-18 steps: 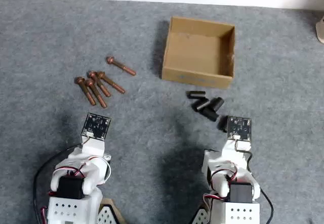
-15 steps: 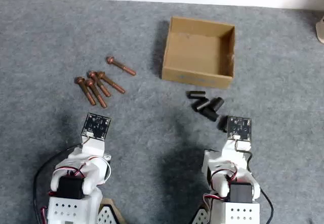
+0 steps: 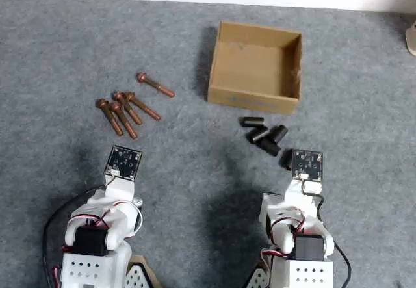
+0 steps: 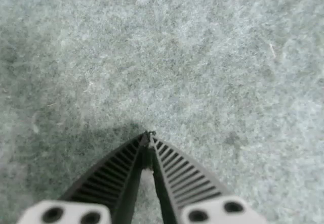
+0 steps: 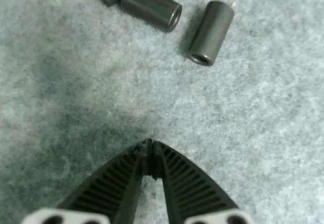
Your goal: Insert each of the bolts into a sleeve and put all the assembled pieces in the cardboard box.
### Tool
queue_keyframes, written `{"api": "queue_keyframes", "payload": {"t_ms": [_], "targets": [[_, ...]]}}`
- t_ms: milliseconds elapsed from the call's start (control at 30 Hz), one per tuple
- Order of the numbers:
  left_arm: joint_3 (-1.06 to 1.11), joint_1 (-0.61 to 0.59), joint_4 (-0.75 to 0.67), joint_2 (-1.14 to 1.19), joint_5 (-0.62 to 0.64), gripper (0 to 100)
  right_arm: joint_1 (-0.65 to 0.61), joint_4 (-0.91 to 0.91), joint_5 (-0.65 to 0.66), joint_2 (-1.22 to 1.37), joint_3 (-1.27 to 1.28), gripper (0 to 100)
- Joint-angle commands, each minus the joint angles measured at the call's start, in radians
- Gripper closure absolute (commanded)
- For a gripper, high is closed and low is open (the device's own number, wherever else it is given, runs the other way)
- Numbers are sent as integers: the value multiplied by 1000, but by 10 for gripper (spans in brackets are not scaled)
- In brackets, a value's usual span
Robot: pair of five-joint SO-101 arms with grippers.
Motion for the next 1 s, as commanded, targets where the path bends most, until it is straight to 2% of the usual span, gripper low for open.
{"api": "queue_keyframes", "payload": {"t_ms": [0, 500, 700, 800, 900, 967], "targets": [[18, -2, 6, -4, -8, 994, 8, 5, -6, -12, 148, 993], [18, 7, 6, -4, -9, 993, 8, 5, -6, -12, 148, 993], [18, 173, 6, -4, -8, 993, 2, 1, -5, -12, 148, 993], [18, 289, 6, -4, -9, 993, -70, -70, -9, -12, 148, 993], [18, 410, 6, -4, -8, 993, -150, 2, -6, -12, 148, 993], [18, 435, 6, -5, -9, 993, -189, -1, -6, -12, 148, 993]]}}
